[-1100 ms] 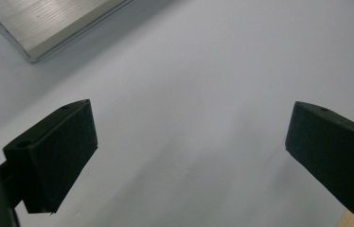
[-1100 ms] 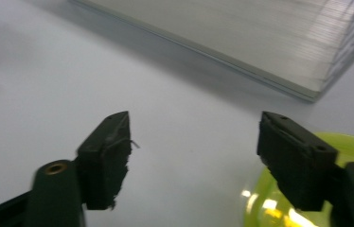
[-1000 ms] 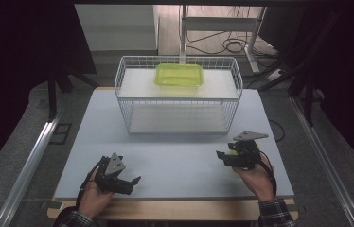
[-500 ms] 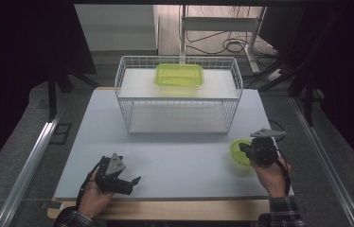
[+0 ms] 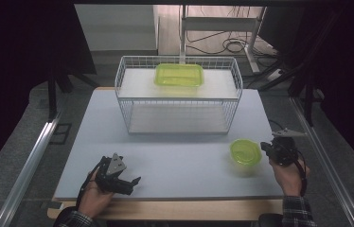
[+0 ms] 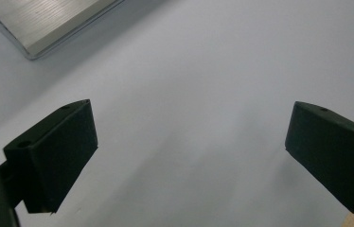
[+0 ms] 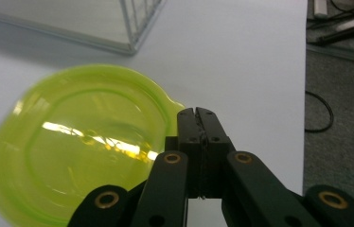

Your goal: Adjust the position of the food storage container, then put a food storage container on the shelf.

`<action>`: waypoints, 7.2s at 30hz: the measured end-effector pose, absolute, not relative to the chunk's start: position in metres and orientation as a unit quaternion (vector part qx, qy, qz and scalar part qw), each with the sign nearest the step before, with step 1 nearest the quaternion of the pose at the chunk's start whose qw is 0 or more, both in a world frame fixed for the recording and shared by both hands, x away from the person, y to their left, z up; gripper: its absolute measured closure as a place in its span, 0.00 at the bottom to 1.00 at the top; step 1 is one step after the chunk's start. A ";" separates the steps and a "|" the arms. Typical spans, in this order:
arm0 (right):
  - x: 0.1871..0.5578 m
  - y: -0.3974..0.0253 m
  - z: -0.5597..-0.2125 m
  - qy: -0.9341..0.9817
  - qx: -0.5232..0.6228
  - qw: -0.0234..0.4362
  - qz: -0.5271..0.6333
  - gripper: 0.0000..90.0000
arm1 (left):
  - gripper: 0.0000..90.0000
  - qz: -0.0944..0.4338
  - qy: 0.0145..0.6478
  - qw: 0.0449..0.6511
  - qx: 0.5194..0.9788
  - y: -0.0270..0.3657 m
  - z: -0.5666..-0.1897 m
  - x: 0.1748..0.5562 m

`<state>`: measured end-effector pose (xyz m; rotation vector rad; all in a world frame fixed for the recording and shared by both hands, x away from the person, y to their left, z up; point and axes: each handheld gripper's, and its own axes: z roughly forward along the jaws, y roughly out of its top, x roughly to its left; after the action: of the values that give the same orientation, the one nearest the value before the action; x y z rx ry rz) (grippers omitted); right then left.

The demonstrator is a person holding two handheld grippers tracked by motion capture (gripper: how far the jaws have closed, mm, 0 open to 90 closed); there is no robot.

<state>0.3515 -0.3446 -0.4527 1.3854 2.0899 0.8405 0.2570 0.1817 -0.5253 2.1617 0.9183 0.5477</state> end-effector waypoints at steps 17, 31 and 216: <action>0.352 -0.342 -0.470 0.777 0.513 0.232 0.281 0.99 | 0.03 0.213 0.355 0.353 0.839 0.181 -0.526 0.257; 0.346 -0.313 -0.472 0.790 0.499 0.202 0.294 0.99 | 0.03 0.213 0.355 0.353 0.839 0.181 -0.526 0.257; 0.386 -0.199 -0.486 0.760 0.445 -0.155 0.448 0.90 | 0.05 0.219 0.315 0.338 0.860 0.172 -0.527 0.254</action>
<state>0.3859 -0.1994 -0.4862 1.5540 2.6546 1.5668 0.2536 0.1717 -0.5273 2.2399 0.8206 0.5710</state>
